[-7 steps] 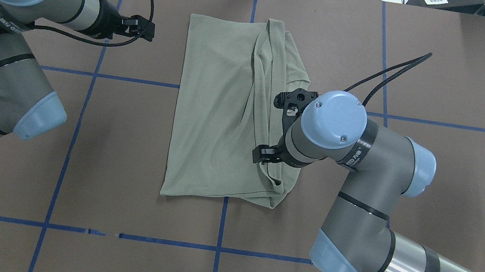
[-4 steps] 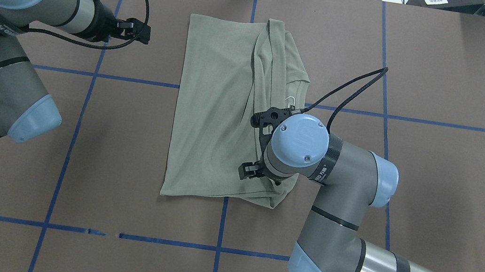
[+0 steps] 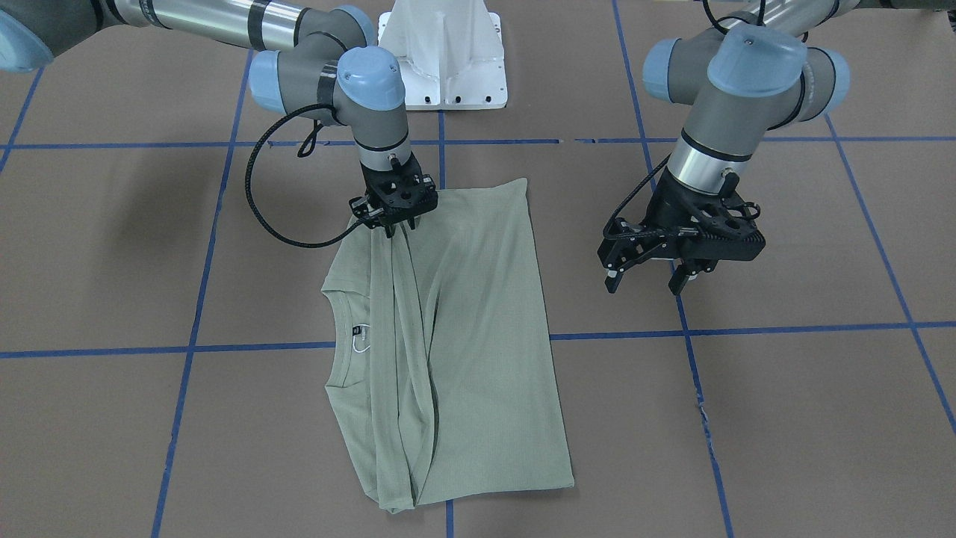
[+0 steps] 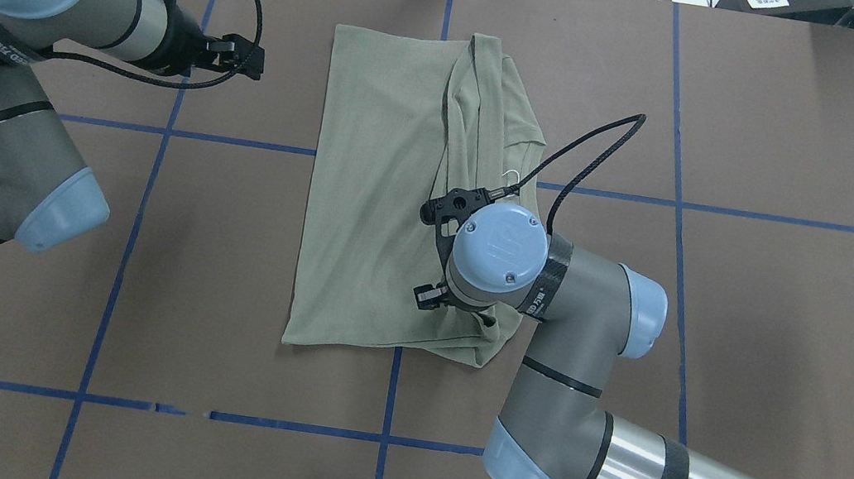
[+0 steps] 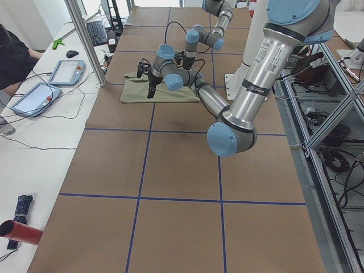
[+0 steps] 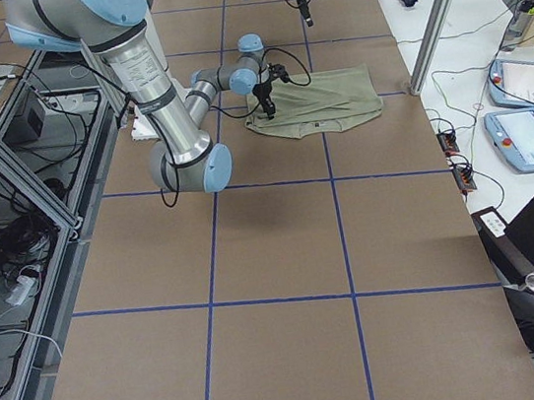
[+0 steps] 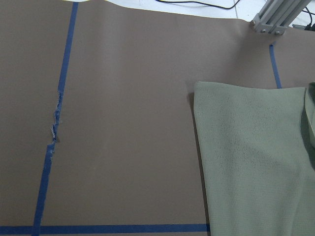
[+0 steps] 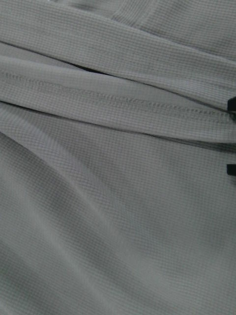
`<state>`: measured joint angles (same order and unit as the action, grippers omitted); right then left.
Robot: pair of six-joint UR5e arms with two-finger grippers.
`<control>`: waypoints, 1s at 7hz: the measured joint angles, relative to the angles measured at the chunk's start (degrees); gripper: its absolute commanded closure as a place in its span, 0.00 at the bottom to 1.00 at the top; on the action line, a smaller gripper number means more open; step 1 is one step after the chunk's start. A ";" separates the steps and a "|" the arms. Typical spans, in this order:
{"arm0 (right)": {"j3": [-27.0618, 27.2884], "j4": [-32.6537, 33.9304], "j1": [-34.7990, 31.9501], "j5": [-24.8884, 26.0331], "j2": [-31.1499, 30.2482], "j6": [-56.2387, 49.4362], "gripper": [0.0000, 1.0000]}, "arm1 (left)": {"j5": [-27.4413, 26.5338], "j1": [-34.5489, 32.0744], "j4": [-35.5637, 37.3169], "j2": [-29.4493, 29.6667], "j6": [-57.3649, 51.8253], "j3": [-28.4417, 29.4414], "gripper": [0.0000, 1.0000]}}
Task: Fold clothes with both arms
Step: 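Press and smooth the folded shirt edge with the right gripper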
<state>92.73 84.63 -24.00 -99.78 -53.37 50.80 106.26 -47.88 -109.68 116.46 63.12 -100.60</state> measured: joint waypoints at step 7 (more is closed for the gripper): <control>3.22 0.24 -0.15 -0.08 -3.28 -0.32 1.00 | 0.08 0.12 0.00 0.09 0.60 -0.30 0.00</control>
<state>95.94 84.87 -24.15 -99.87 -56.65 50.49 106.34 -47.75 -109.69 116.54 63.71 -100.90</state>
